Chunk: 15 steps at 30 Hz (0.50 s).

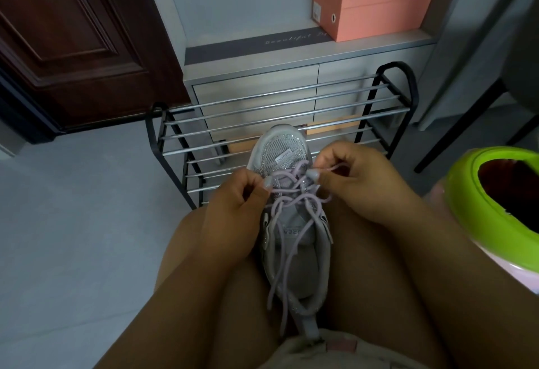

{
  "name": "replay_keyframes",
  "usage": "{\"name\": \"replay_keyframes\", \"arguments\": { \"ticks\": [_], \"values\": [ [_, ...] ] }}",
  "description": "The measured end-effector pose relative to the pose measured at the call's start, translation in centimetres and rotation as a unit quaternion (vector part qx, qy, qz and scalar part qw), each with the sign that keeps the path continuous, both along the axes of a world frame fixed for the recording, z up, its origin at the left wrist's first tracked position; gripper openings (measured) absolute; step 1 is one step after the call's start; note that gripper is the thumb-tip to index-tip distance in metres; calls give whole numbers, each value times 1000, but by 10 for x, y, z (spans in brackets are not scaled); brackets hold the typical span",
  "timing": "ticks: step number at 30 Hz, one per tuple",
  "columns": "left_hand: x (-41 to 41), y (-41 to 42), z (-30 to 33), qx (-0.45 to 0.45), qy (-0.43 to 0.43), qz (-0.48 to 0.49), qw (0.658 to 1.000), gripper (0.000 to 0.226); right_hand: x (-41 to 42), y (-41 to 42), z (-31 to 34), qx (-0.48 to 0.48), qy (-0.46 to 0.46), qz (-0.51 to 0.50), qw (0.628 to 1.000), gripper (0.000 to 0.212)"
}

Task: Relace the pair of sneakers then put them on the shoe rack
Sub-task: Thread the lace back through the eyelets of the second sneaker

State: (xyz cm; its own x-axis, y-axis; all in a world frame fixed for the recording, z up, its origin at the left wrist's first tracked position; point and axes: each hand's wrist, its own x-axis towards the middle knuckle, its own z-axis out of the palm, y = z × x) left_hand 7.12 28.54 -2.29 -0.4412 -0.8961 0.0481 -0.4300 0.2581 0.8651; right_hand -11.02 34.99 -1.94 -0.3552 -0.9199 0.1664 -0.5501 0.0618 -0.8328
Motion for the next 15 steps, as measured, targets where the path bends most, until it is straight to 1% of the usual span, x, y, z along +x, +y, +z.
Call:
{"name": "replay_keyframes", "arguments": {
  "ticks": [4, 5, 7, 9, 10, 12, 15],
  "values": [
    [1, 1, 0, -7, -4, -2, 1000, 25, 8, -5, 0, 9, 74, 43, 996, 10],
    [0, 1, 0, -7, -4, -2, 1000, 24, 8, -5, 0, -3, 75, 40, 996, 11],
    [0, 0, 0, -6, -3, 0, 1000, 23, 5, -5, 1, -34, 28, 29, 999, 10],
    [0, 0, -1, -4, -2, 2, 1000, 23, 2, -3, 2, -42, -6, 37, 998, 5],
    [-1, 0, -1, -4, -3, 2, 1000, 24, 2, -3, 3, -31, -7, 46, 998, 4],
    [-1, 0, -1, -1, -4, 0, 1000, 24, 5, -1, 2, -4, -6, 60, 998, 8],
    [-3, -1, -1, 1, -4, -4, 1000, 25, 11, -3, 1, -3, 22, 60, 998, 5]
  ]
}}
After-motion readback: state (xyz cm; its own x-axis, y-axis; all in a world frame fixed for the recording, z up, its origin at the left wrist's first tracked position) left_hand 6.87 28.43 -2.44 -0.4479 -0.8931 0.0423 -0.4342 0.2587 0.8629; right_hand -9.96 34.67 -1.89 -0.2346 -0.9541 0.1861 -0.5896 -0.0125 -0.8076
